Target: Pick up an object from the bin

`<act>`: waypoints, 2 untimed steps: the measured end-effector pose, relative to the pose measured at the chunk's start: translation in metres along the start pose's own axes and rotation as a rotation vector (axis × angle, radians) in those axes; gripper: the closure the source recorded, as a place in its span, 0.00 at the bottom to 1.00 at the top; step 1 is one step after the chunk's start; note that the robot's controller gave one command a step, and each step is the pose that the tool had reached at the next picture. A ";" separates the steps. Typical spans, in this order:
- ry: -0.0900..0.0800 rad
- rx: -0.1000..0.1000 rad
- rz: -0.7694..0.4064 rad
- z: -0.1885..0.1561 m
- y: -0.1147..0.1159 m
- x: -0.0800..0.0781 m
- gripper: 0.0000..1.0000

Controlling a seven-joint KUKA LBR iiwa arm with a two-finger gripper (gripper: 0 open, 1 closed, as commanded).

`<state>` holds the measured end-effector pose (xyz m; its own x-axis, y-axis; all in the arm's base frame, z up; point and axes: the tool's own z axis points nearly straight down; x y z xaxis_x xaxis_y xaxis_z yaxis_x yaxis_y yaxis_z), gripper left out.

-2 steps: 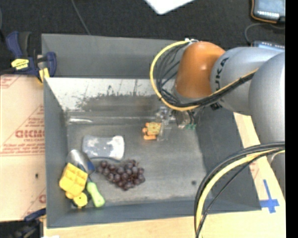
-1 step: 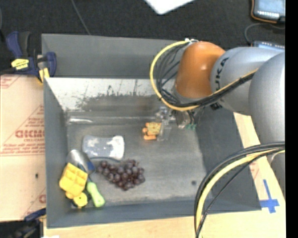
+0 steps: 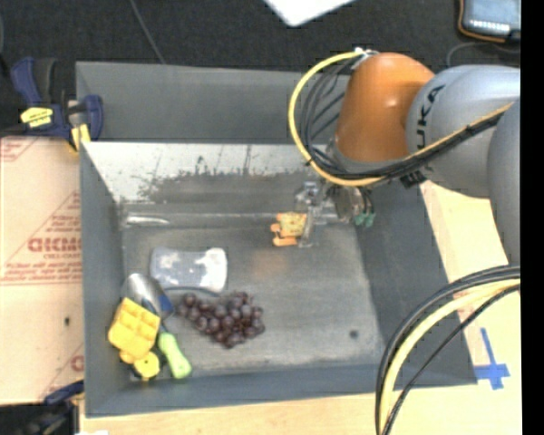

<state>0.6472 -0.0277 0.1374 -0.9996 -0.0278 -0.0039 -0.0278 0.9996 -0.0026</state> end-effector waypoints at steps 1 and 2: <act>-0.015 0.002 -0.005 -0.035 -0.004 -0.004 1.00; -0.003 0.001 -0.019 -0.048 -0.006 0.000 1.00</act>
Offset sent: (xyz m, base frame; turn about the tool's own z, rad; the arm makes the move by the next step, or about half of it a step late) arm -0.0021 -0.0055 0.0642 -0.0302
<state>0.6468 -0.0333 0.1856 -0.9989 -0.0471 -0.0068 -0.0471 0.9989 -0.0041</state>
